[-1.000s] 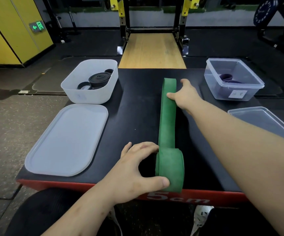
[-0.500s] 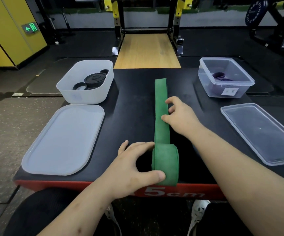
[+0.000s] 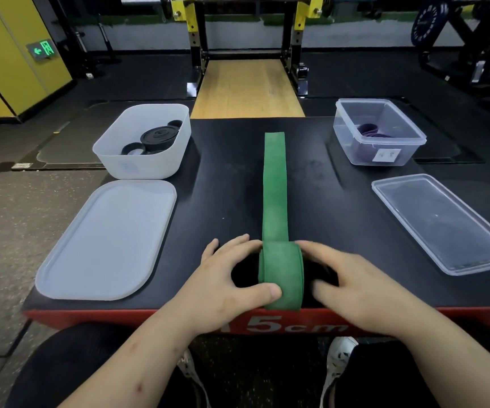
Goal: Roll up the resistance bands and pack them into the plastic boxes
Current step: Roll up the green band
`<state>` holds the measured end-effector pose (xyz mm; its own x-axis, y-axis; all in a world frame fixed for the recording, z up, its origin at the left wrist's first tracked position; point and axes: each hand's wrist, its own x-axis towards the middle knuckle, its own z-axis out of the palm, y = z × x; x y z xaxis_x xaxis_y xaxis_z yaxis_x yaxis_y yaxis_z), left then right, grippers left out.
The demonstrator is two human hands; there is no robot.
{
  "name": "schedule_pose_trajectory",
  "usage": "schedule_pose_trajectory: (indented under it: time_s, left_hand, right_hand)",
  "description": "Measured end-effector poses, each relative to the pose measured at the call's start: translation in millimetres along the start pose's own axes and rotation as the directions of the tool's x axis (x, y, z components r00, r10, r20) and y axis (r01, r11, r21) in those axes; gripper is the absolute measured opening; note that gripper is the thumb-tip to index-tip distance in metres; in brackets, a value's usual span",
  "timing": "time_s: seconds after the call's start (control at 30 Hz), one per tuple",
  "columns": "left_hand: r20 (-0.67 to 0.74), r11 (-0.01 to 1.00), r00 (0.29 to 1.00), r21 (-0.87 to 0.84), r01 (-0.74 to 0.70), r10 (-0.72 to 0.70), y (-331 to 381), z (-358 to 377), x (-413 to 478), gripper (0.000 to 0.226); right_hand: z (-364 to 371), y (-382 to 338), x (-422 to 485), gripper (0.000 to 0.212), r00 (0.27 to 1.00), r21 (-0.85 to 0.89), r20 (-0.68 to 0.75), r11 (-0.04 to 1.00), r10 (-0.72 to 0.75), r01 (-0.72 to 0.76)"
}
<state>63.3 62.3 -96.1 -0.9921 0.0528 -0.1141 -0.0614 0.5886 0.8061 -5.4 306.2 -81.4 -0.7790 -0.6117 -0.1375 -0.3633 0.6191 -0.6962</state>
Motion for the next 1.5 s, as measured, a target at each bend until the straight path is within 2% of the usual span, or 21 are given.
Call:
schedule_pose_trajectory:
  time_s: [0.1, 0.17, 0.27, 0.47, 0.63, 0.7, 0.9, 0.97, 1.1, 1.23, 1.5]
  left_hand:
    - [-0.011, 1.000, 1.000, 0.012, -0.005, 0.005, -4, 2, 3, 0.074]
    - [-0.019, 1.000, 1.000, 0.026, 0.003, -0.003, -4, 3, 3, 0.081]
    - [-0.020, 1.000, 1.000, 0.019, -0.005, 0.006, 2, 1, 3, 0.080]
    - [0.015, 0.998, 0.998, 0.018, -0.060, 0.060, 13, 2, 0, 0.051]
    - [-0.010, 0.997, 0.998, 0.049, -0.065, 0.066, 11, 6, 2, 0.060]
    - [0.001, 0.997, 0.998, 0.061, -0.056, 0.056, 12, 6, 4, 0.055]
    - [0.056, 0.989, 0.995, 0.122, -0.086, 0.079, 12, -2, 5, 0.068]
    - [0.083, 0.988, 0.992, 0.113, -0.102, 0.093, 15, -7, 2, 0.064]
    - [0.122, 0.982, 0.986, 0.140, -0.130, 0.113, 21, -16, 2, 0.090]
    - [0.095, 0.968, 0.983, 0.185, -0.171, 0.156, 25, -16, 10, 0.092]
    - [0.031, 0.966, 0.986, 0.196, -0.167, 0.164, 17, -16, 27, 0.088]
  right_hand:
    - [4, -7, -17, 0.099, 0.991, 0.076, 0.130, 0.997, -0.001, -0.009]
    - [8, -8, -19, 0.108, 0.991, 0.087, 0.131, 0.996, 0.011, -0.022]
    - [9, -8, -19, 0.111, 0.995, 0.084, 0.102, 0.996, -0.003, -0.005]
    - [5, -1, -21, 0.105, 0.997, 0.100, 0.067, 0.995, -0.035, 0.028]
    - [7, 4, -20, 0.109, 0.998, 0.082, 0.029, 0.995, -0.063, 0.060]
    - [6, 6, -16, 0.105, 0.997, 0.067, 0.003, 0.995, -0.074, 0.074]
    - [1, 8, -5, 0.095, 0.996, 0.071, -0.037, 0.994, -0.080, 0.082]
    - [1, 10, -2, 0.094, 0.996, 0.077, -0.055, 0.995, -0.066, 0.070]
    - [0, 13, 7, 0.085, 0.996, 0.099, -0.069, 0.993, -0.051, 0.058]
    - [1, 15, 24, 0.070, 0.995, 0.136, -0.085, 0.989, -0.046, 0.058]
    - [-3, 20, 30, 0.064, 0.998, 0.179, -0.058, 0.984, -0.017, 0.027]
